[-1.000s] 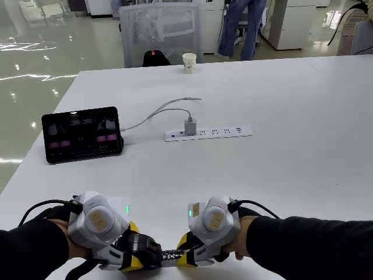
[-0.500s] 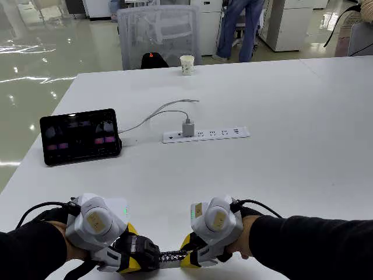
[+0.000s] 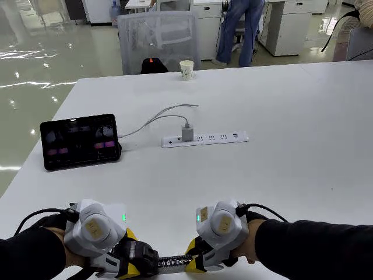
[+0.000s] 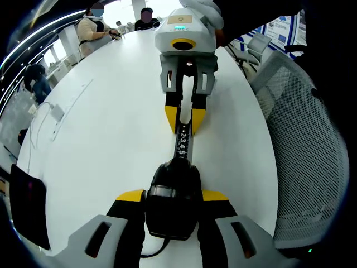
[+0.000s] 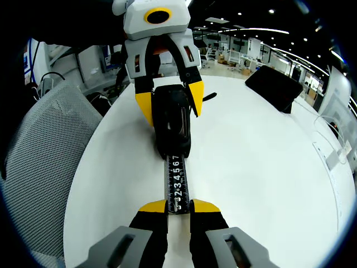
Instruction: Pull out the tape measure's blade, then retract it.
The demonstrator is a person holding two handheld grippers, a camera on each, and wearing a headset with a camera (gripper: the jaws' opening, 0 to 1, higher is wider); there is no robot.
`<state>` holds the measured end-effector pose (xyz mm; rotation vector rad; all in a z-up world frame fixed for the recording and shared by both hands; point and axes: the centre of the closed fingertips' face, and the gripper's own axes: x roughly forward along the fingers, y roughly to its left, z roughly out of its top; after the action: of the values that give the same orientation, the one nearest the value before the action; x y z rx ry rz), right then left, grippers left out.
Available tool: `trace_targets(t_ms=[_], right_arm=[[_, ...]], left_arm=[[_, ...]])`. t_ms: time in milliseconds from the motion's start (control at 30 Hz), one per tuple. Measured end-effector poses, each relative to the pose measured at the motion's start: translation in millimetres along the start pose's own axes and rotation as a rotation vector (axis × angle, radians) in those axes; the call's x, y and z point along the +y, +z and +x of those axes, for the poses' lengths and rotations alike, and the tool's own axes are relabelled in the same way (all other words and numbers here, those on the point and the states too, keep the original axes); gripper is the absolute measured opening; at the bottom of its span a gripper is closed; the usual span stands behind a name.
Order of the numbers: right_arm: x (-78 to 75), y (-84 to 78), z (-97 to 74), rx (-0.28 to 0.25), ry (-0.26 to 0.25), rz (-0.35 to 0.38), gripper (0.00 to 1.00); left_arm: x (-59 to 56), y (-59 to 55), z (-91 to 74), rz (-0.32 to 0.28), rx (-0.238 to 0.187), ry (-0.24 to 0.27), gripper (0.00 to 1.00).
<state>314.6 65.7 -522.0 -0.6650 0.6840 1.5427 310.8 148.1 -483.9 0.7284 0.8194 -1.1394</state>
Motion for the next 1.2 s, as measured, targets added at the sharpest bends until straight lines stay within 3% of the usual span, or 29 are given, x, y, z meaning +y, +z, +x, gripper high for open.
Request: trace_targets(t_ms=[1200], right_arm=[[-1.4,-25.8,-23.1,0.025,-0.004,0.016,0.11]], left_arm=[[-0.4,0.4,-0.8,0.0,-0.001,-0.001,0.3]])
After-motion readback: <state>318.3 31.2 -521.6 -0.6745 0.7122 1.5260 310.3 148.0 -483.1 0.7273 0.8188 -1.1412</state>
